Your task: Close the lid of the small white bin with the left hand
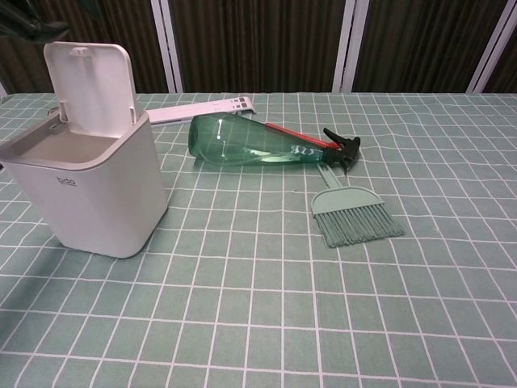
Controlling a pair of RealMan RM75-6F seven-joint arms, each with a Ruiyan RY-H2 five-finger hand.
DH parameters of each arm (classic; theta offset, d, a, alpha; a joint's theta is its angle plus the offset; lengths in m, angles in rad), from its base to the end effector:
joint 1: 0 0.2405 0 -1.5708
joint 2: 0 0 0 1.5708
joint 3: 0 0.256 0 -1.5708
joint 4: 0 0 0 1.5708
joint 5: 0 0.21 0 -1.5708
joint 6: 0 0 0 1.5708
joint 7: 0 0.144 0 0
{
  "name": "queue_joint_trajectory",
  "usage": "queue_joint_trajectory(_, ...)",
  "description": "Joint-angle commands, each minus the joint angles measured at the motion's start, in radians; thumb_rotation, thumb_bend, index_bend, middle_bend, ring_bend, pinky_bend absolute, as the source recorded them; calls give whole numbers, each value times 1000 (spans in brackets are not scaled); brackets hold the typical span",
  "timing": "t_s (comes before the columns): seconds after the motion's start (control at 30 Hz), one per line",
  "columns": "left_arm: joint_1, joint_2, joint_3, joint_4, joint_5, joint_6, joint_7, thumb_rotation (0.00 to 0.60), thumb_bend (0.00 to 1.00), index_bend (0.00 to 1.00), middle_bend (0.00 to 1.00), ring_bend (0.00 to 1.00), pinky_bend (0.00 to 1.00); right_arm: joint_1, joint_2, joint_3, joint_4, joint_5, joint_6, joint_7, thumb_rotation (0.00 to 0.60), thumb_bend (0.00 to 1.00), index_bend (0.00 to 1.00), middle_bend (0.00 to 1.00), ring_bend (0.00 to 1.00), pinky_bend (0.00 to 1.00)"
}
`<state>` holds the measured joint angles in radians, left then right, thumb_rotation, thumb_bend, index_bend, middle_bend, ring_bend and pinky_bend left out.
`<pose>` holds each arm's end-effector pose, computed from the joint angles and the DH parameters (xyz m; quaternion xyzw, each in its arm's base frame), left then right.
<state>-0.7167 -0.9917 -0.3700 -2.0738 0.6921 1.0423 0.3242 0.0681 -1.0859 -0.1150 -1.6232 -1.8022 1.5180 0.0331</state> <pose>-0.1113 0.3360 0.1467 -0.6218 -0.4842 -0.4232 0.4470 -0.2861 -0.1341 0.1355 0.6937 -0.3741 0.3971 0.4703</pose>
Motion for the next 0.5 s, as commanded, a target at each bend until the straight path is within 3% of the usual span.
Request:
queue_joint_trajectory(0.03, -127, 23, 1, -46, -206, -51, 119, 600, 545, 276, 1000, 1000, 1000, 0, 4, 0, 0, -1, 3, 5, 600, 186, 0, 0, 0, 0)
queue_joint_trajectory(0.3, -201, 68, 47, -95, -336, -43, 185, 600, 631, 298, 1000, 1000, 1000, 0, 6, 1, 0, -1, 4, 11, 600, 186, 0, 0, 0, 0)
queue_joint_trajectory(0.5, -227, 91, 89, -128, -356, -12, 224, 600, 677, 314, 1000, 1000, 1000, -2, 7, 0, 0, -6, 10, 13, 600, 186, 0, 0, 0, 0)
